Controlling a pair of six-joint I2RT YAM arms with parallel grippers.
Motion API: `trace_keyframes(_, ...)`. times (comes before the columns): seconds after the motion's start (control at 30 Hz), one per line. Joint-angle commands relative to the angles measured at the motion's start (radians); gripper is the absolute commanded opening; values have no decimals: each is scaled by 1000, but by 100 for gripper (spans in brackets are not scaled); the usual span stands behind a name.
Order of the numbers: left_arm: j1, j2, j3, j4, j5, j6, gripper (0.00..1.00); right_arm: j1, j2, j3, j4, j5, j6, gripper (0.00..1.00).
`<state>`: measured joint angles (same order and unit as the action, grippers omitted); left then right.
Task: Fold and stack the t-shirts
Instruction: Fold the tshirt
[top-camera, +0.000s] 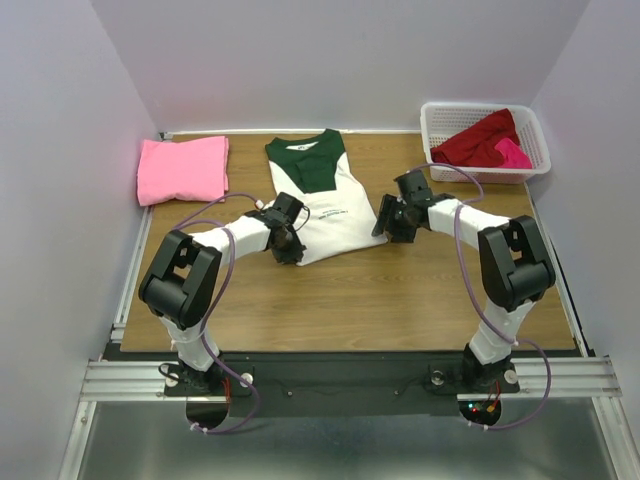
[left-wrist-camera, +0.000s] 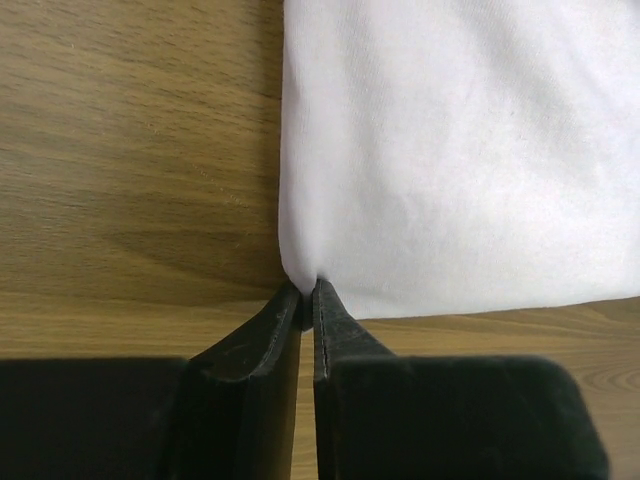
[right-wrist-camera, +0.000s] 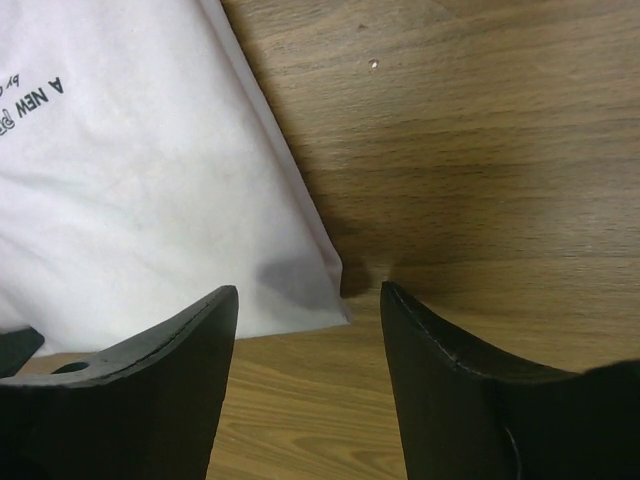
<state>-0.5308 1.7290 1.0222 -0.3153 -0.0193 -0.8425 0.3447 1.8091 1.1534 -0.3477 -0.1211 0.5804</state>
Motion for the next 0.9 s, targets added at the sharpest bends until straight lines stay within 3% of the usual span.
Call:
trace_keyframes(0.0,-11,44,-20,-59,-22,16,12,27,24,43,-16,58,25,63)
trace_keyframes(0.2,-12,44,-22,-56,-19,23,0,42,24,17,-17,72,47,54)
trace_keyframes(0.43,-11,44,-27,-51,-14,29,0,53,67,32,-17,101,55,47)
trace_keyframes(0.7,-11,43,-42,-41,-8,39,0,56,113,5,-17,169,62,46)
trace_keyframes(0.87,-9,47,-42,-45,-5,46,0,57,110,-37,-34,178,61,34)
